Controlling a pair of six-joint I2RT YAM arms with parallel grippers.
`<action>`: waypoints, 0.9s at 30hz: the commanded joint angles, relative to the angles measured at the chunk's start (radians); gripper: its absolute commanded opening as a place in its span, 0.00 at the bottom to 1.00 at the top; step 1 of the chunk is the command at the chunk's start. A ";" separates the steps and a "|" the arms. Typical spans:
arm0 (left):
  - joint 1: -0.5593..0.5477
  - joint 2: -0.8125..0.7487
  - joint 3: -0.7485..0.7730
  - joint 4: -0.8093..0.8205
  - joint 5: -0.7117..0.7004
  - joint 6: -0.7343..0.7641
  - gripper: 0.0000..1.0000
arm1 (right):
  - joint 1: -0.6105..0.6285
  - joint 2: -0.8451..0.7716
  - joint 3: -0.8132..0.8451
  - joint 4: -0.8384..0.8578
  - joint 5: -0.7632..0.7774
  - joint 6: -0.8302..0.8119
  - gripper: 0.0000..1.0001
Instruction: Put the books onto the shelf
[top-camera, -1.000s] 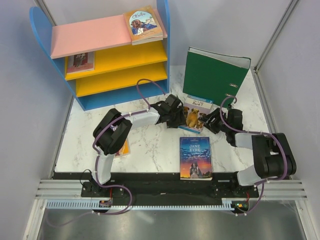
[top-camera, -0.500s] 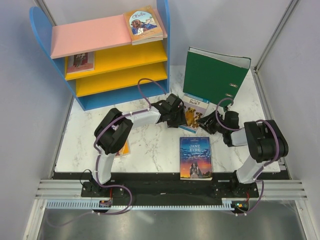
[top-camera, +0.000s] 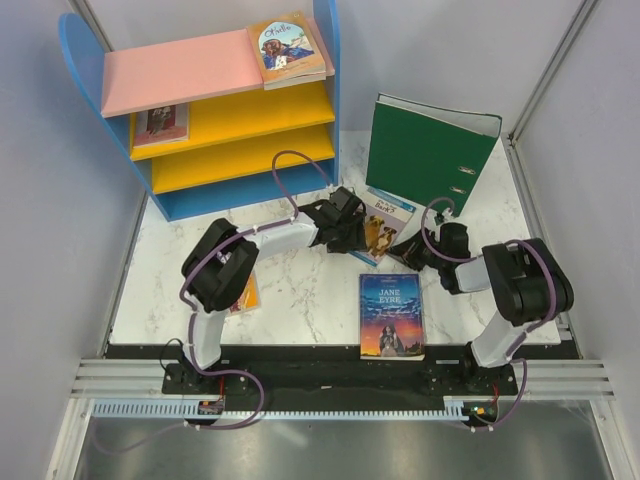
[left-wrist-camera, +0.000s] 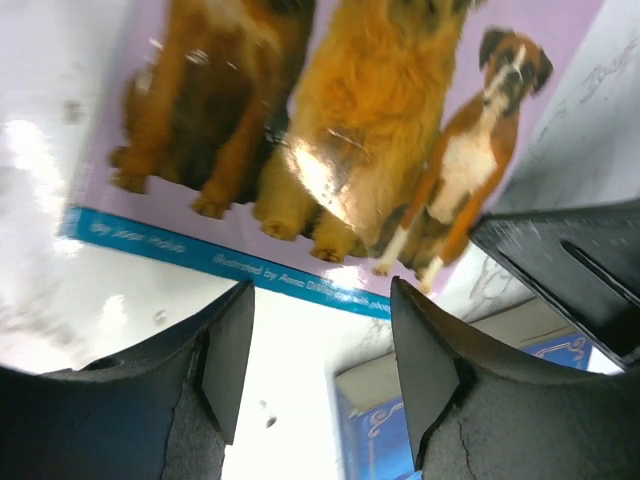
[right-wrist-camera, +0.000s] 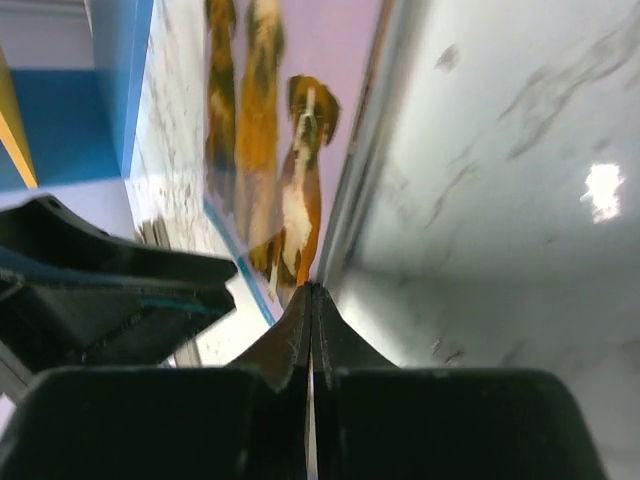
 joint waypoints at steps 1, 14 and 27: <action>0.006 -0.131 0.000 -0.069 -0.172 0.135 0.64 | 0.012 -0.144 0.046 -0.206 -0.008 -0.141 0.00; 0.040 -0.326 -0.117 -0.109 -0.205 0.160 0.66 | 0.015 -0.548 0.234 -0.717 -0.020 -0.307 0.00; 0.049 -0.071 0.076 -0.093 -0.199 0.186 0.02 | 0.009 -0.376 0.168 -0.667 0.112 -0.322 0.72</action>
